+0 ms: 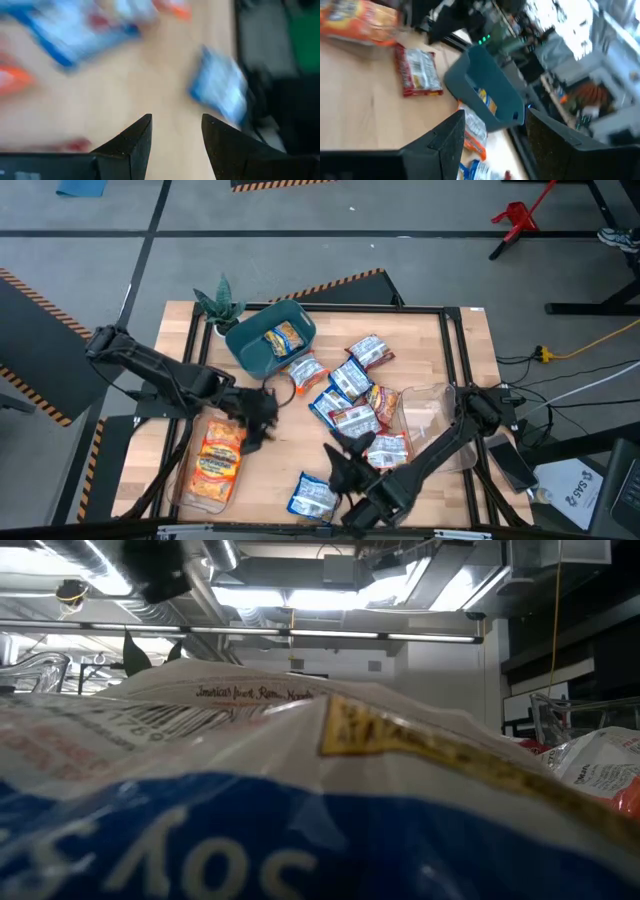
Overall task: Sort Maruchan noodles
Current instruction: Put the red noodle pack into the right transparent bin
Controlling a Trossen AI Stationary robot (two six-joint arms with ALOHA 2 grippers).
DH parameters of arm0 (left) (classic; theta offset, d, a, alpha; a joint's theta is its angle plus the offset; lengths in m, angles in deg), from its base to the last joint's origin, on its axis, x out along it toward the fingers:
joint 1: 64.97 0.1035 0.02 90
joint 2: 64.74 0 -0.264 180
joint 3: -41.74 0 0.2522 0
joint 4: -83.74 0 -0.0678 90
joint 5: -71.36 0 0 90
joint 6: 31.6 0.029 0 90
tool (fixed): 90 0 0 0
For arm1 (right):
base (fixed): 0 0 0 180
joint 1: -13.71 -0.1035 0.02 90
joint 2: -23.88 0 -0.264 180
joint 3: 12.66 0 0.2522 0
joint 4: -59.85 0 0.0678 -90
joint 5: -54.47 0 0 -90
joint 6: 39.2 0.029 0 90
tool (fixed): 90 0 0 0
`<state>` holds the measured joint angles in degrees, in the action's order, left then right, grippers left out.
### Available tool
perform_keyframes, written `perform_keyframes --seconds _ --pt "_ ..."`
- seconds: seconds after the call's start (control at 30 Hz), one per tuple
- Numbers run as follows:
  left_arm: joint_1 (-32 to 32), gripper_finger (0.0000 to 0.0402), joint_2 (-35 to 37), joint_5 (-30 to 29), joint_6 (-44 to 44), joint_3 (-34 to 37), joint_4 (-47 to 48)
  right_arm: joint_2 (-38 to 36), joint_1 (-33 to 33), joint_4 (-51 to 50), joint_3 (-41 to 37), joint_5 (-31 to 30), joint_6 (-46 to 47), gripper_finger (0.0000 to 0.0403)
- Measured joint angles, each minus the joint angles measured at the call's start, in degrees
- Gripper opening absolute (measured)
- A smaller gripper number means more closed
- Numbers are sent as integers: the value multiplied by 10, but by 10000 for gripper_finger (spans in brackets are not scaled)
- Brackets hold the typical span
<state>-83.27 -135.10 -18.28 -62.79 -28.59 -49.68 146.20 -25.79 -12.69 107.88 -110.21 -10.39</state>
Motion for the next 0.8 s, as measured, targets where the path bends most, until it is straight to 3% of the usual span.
perform_keyframes --seconds 0.13,0.3,0.53,0.8 --pt "36 166 0 -86 -33 -43 45 0 24 -93 0 70 163 193" --pt "94 166 0 -52 -59 -66 175 0 53 -205 0 151 302 193" --pt "150 166 14 -64 -28 -45 267 0 73 -241 0 155 312 193" --pt "194 166 114 -66 -66 91 223 0 86 -243 -24 153 310 193"
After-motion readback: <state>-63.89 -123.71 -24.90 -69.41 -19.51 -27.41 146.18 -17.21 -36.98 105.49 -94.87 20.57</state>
